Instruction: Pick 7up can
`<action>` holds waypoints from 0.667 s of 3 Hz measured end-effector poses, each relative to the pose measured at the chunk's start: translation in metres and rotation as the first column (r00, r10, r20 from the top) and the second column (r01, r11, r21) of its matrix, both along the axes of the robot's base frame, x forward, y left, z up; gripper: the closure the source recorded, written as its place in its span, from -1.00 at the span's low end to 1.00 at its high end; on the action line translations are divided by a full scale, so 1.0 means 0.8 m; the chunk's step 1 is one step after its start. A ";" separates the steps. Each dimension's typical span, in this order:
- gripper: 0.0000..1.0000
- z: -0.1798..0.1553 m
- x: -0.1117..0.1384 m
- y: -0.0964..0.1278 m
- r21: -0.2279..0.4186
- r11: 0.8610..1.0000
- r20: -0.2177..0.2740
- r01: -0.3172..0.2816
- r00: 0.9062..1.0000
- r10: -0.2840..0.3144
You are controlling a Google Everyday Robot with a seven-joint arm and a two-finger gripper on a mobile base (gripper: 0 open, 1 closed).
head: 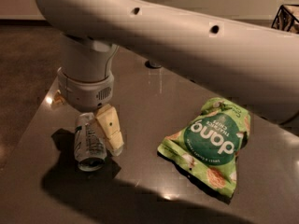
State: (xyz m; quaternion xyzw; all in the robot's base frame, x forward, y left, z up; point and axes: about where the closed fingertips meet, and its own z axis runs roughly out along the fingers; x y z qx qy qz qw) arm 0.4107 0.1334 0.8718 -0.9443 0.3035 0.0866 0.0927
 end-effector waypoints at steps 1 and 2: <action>-1.00 -0.011 -0.002 0.018 -0.017 0.995 0.015 -0.099 0.995 0.099; -1.00 -0.018 0.006 0.018 -0.045 0.986 0.035 -0.162 0.986 0.164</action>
Offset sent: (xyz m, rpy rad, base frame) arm 0.0167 0.0099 -0.0239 -0.0895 -0.0630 0.2517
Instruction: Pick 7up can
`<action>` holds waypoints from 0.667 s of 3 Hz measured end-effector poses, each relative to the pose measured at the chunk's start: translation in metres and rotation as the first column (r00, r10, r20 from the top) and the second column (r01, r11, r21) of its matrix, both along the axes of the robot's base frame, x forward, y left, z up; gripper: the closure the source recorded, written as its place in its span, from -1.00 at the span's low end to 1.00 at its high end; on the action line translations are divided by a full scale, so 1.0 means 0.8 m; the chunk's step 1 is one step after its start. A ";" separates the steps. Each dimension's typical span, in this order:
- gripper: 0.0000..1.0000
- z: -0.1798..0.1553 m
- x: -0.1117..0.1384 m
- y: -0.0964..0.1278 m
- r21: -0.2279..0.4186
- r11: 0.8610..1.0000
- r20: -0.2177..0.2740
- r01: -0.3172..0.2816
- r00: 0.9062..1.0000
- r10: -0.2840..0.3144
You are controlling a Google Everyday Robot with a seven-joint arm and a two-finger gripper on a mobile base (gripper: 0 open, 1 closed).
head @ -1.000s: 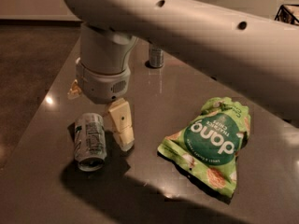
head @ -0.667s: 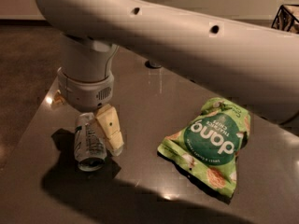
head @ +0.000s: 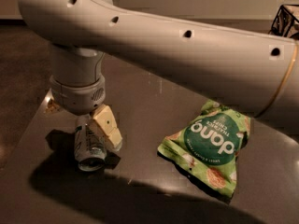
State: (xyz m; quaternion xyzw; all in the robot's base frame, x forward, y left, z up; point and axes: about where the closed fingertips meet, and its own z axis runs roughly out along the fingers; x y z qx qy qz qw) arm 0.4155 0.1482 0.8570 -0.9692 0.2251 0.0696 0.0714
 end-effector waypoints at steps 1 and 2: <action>-0.66 -0.006 0.007 -0.012 -0.029 0.998 0.007 -0.054 0.999 0.054; -0.08 -0.009 0.012 -0.027 -0.070 0.990 -0.005 -0.126 0.992 0.126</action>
Offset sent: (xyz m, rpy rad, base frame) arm 0.0115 -0.0414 -0.0098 -0.1381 0.0270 0.2026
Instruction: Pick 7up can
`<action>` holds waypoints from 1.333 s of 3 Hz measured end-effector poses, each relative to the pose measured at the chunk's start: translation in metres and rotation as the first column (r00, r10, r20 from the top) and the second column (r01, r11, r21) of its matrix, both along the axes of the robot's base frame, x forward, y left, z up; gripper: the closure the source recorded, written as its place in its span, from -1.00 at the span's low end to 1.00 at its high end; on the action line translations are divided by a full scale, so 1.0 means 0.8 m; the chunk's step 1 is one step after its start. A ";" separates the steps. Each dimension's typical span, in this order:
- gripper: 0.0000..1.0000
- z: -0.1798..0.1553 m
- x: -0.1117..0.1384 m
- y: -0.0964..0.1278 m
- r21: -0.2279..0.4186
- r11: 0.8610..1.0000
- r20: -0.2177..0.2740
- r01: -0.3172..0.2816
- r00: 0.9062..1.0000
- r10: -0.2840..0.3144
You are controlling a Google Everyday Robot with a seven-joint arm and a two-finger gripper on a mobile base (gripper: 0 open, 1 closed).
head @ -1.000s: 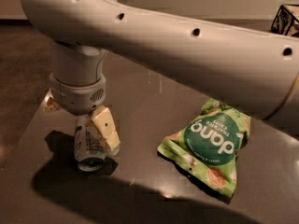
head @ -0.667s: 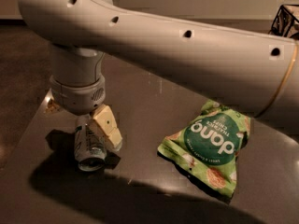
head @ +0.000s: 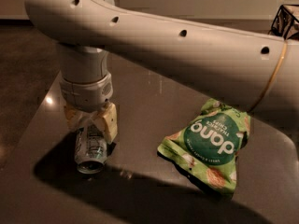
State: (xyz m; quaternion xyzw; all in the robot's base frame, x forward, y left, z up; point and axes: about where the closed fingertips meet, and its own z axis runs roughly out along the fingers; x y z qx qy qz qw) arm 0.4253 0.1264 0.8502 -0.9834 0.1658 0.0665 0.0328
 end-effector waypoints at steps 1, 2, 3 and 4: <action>0.43 0.003 0.002 -0.006 -0.011 0.999 -0.011 -0.030 0.999 0.030; 0.89 0.017 0.016 -0.007 0.021 0.997 -0.061 0.074 0.995 -0.073; 1.00 0.042 0.038 -0.012 0.049 0.961 -0.139 0.273 0.954 -0.264; 1.00 0.076 0.054 -0.024 0.099 0.881 -0.209 0.462 0.876 -0.436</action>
Offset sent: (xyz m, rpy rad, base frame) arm 0.0240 -0.0152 0.0348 0.0230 0.1618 -0.2789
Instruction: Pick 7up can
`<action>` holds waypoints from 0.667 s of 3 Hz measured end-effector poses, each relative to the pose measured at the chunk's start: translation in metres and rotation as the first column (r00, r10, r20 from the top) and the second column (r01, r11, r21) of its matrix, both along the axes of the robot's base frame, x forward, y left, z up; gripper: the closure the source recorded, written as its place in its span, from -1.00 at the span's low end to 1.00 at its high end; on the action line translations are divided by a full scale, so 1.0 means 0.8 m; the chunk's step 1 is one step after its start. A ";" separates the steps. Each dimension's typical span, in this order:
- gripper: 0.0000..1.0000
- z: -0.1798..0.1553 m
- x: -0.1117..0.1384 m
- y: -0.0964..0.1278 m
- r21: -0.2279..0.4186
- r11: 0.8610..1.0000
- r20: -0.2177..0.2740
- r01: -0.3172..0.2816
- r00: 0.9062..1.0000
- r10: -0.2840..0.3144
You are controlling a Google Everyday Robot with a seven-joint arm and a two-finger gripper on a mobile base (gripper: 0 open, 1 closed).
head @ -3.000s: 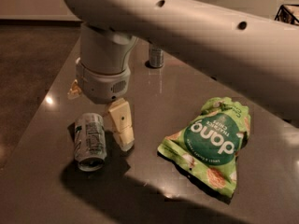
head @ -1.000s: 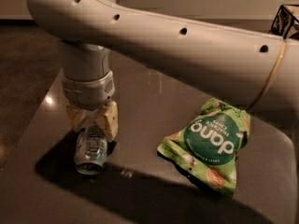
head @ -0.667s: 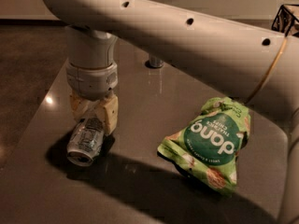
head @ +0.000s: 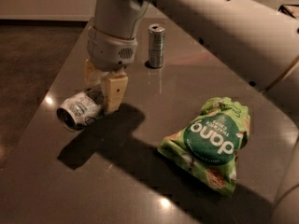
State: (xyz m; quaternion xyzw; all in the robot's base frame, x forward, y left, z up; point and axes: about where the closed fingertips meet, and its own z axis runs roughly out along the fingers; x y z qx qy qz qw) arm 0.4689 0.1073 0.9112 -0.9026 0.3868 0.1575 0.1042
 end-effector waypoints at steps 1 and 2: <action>1.00 0.035 0.005 -0.015 0.075 0.990 -0.004 0.116 0.993 -0.116; 1.00 0.053 0.003 -0.032 0.115 0.976 0.007 0.185 0.982 -0.187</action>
Offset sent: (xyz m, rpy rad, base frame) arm -0.0042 -0.0529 0.0567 0.1324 -0.0169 -0.2710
